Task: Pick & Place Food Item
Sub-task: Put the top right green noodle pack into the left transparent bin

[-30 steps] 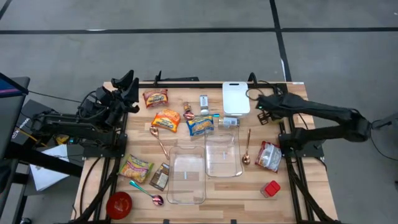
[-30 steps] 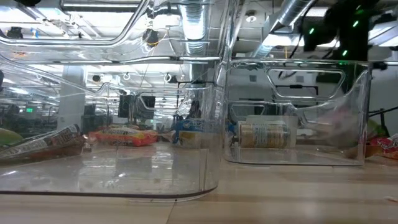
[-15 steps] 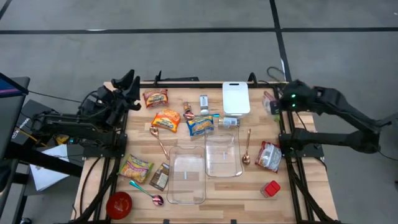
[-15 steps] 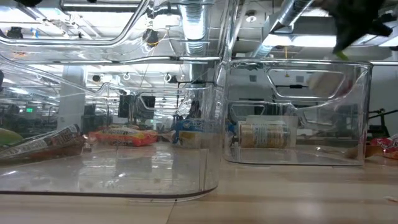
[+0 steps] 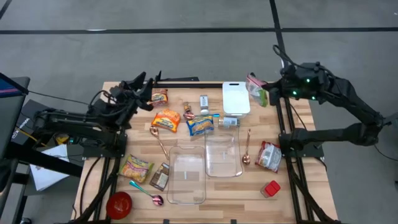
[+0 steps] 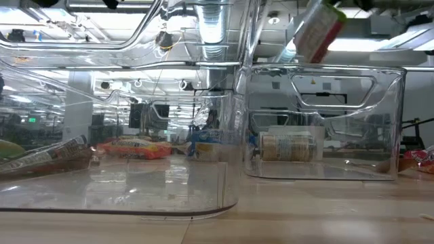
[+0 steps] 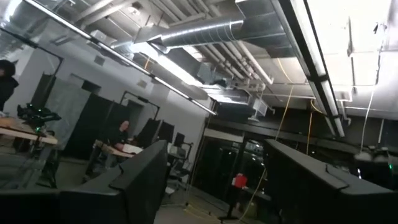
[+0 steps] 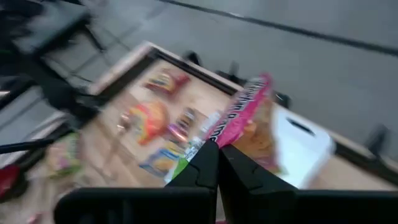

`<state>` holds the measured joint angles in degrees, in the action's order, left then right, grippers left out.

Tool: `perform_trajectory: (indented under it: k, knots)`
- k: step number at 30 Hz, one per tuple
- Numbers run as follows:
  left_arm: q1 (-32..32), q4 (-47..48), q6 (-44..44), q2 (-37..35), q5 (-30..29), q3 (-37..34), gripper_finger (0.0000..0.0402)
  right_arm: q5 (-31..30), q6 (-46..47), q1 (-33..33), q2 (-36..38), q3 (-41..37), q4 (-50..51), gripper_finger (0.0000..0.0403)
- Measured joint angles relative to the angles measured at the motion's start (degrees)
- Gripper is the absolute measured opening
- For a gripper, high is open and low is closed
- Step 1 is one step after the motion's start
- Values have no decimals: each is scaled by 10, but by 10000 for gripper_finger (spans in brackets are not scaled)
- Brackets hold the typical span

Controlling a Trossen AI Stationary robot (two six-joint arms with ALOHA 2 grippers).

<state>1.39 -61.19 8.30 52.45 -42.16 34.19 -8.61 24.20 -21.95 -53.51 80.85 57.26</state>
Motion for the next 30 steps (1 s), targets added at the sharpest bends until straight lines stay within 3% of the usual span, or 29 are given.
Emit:
perform_trajectory:
  k: [10,16,19,24,30]
  knots:
    - [24,149,9,85,7,139,260,44,-90,45,-129,119,-46,0]
    - [50,226,73,125,83,245,260,75,-134,62,-185,201,-56,0]
    - [68,281,82,145,154,304,260,105,-153,66,-204,239,-74,0]
    - [96,418,75,185,344,406,260,156,-175,66,-230,293,-82,0]
    - [119,510,59,237,461,498,260,220,-184,66,-244,320,-83,0]
